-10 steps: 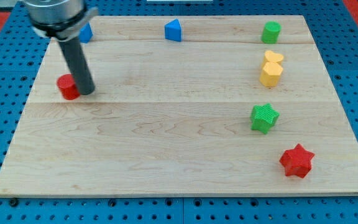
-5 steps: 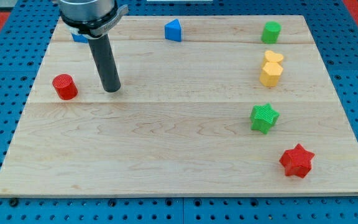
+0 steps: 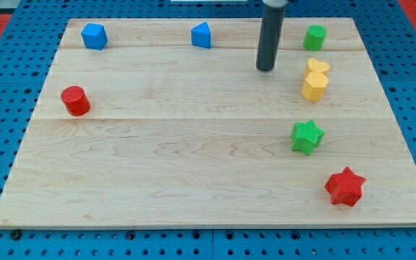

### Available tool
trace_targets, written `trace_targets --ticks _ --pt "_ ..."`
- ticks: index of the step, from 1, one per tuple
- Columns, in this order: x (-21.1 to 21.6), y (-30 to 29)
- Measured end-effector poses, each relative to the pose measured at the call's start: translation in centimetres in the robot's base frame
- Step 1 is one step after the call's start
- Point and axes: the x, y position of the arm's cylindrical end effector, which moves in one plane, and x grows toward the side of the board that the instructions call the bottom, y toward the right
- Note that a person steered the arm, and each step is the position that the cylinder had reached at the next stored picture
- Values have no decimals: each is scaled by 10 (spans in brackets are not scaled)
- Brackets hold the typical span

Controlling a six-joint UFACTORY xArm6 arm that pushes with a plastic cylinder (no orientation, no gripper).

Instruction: Move the red star into the green star

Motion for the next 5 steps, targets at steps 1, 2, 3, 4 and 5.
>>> trace_targets --ticks 1,2,3,4,5 --pt "140 18" --pt "199 50" --pt "214 74" --pt "203 144" --pt "205 163"
